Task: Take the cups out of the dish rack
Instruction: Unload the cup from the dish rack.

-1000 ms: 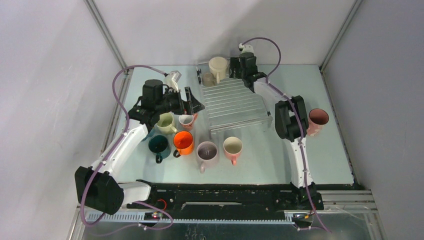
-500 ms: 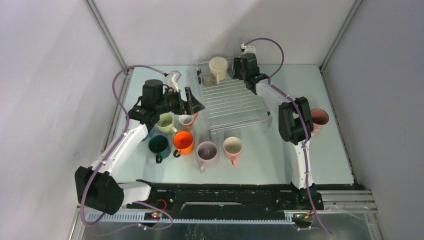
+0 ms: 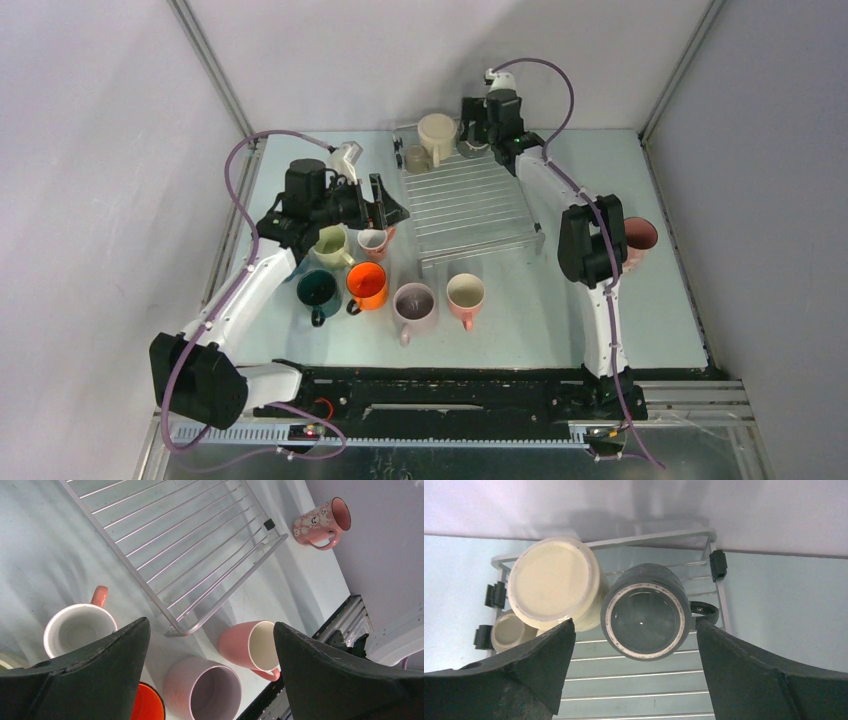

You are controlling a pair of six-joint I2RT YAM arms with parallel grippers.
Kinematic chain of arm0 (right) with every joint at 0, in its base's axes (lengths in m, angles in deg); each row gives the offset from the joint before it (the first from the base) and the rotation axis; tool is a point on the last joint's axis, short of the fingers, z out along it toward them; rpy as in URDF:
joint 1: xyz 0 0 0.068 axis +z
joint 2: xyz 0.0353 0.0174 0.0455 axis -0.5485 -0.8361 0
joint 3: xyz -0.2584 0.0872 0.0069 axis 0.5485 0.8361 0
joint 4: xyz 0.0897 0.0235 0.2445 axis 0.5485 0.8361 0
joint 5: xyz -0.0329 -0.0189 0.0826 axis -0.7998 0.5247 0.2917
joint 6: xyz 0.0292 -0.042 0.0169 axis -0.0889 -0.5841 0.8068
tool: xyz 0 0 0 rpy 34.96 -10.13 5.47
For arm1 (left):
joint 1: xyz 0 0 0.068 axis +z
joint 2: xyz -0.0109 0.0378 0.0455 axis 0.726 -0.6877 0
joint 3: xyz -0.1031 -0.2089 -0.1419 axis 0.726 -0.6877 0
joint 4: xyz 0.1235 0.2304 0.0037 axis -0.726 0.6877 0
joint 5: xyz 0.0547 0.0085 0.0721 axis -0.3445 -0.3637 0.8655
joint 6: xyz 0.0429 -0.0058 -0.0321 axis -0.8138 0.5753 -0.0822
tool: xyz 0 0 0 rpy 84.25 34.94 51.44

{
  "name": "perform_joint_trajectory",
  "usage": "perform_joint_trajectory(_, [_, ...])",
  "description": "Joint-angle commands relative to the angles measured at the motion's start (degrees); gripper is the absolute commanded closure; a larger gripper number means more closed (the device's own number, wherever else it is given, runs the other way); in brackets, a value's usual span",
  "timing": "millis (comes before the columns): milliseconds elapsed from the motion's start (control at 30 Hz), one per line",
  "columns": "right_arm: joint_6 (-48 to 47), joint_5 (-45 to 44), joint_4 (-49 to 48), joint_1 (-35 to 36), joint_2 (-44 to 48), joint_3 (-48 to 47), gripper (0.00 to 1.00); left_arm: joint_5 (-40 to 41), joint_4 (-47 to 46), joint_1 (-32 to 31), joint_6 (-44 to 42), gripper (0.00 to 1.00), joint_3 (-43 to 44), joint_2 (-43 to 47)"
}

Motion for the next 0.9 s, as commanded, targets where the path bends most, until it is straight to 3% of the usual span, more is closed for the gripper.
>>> perform_joint_trajectory(0, [-3.29,0.55,1.03,-0.54,-0.87,-2.37,0.0,-1.22,-1.61,0.4,0.59,0.0,-1.21,0.04])
perform_joint_trajectory(300, [-17.45,7.33,6.98,-2.03,-4.88,-8.54,0.0,-1.33,-1.61,0.39,0.55,0.0,-1.2,-0.22])
perform_joint_trajectory(867, [-24.25,14.64,12.73,-1.96,-10.72,-15.88,0.0,-1.31,-1.61,0.41,0.25,0.0,-1.18,-1.8])
